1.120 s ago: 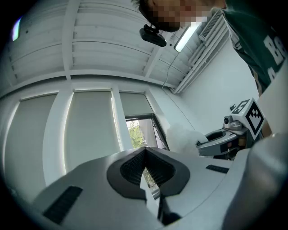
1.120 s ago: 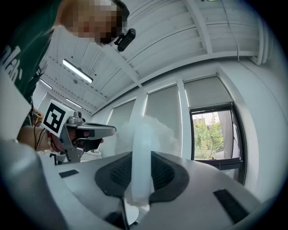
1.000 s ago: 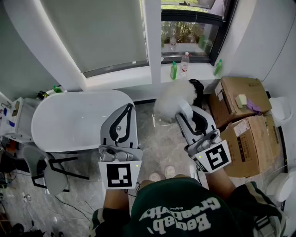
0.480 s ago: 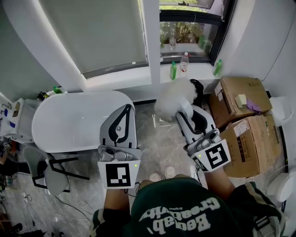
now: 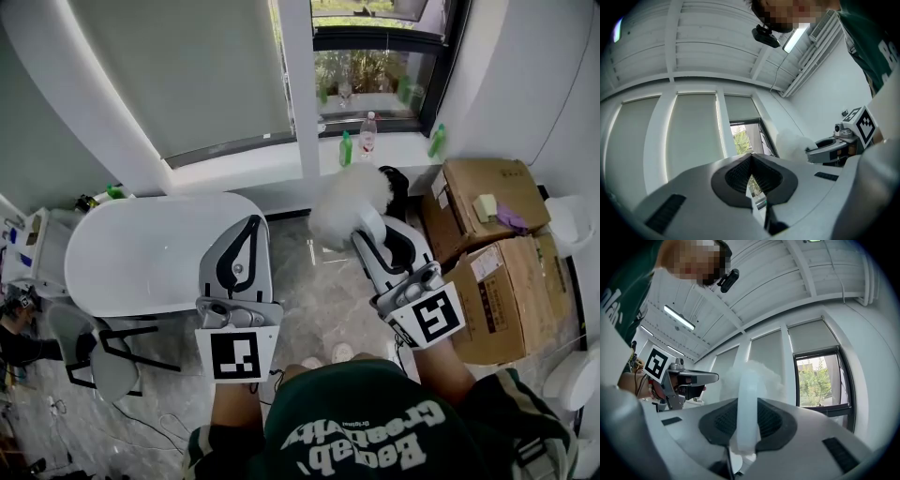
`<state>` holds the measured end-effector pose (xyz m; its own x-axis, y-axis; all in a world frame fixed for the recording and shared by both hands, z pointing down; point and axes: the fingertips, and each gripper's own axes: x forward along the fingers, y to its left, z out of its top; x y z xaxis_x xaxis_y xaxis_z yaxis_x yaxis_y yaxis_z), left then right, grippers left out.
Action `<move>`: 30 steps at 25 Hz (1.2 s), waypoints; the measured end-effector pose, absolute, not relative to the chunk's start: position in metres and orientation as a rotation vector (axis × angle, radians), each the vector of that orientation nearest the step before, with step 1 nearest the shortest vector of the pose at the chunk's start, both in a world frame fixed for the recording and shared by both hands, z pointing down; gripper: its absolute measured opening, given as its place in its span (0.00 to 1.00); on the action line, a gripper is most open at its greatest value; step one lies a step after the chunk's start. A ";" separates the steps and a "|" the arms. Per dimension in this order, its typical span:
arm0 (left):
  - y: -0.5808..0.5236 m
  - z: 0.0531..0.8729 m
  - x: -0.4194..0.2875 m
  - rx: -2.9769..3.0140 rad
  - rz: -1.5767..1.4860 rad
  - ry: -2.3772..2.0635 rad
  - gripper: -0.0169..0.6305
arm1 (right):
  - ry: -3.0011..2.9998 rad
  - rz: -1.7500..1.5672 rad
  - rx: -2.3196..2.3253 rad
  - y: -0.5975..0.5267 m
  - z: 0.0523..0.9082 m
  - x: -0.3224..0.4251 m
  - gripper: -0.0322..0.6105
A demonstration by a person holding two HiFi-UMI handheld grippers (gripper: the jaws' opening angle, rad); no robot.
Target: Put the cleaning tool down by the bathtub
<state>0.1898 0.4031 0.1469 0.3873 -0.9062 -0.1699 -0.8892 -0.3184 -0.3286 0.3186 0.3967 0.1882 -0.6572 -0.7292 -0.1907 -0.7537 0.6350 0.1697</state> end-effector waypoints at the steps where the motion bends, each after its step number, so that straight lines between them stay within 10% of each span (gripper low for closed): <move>1: 0.402 0.147 0.193 -2.282 -0.061 1.560 0.03 | 2.746 0.359 -1.247 0.396 0.188 0.322 0.19; 30: 0.395 0.155 0.254 -2.288 -0.073 1.535 0.03 | 2.726 0.358 -1.253 0.399 0.205 0.380 0.19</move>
<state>0.2541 0.3950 0.1552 0.4013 -0.9006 -0.1669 -0.8806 -0.3291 -0.3410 0.3796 0.3991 0.2052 -0.6501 -0.7313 -0.2063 -0.7598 0.6292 0.1635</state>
